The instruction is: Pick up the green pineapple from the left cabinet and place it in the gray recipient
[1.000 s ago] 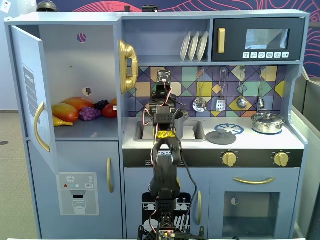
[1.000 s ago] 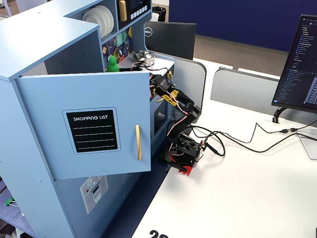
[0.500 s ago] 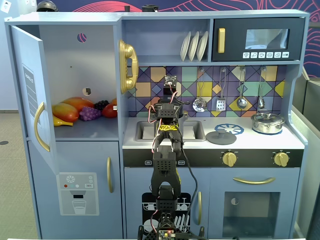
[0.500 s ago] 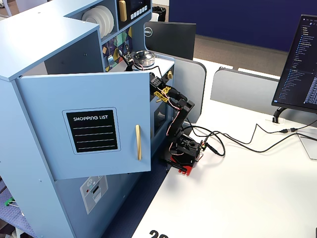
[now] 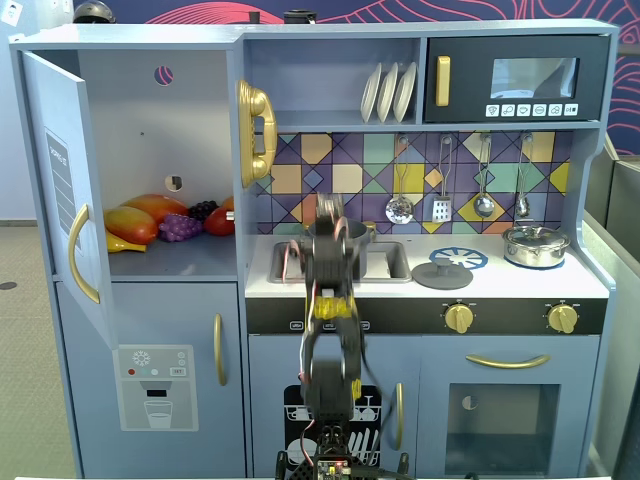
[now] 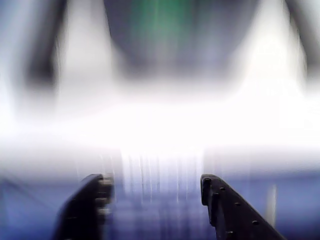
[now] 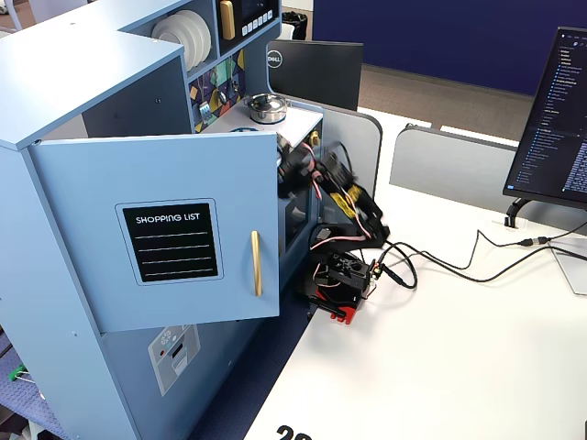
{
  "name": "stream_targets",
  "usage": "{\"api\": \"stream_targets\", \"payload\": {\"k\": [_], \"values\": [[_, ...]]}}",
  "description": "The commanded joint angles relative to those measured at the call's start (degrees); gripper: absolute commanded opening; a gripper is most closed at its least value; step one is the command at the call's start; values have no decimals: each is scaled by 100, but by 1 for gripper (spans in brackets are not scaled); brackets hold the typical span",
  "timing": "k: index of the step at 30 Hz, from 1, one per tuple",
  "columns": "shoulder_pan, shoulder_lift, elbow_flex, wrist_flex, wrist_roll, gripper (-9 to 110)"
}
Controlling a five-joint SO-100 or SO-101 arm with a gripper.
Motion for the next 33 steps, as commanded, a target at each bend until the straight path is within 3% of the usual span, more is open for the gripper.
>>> {"api": "stream_targets", "payload": {"k": [1,10,22,25,33], "values": [[220,765,1828,-316,193,4],[-97,1239,4685,-1362,483,0],[26,2487,5634,896,220,0],[-202,2487,5634,949,879,0],[-396,2496,5634,976,686,1]]}}
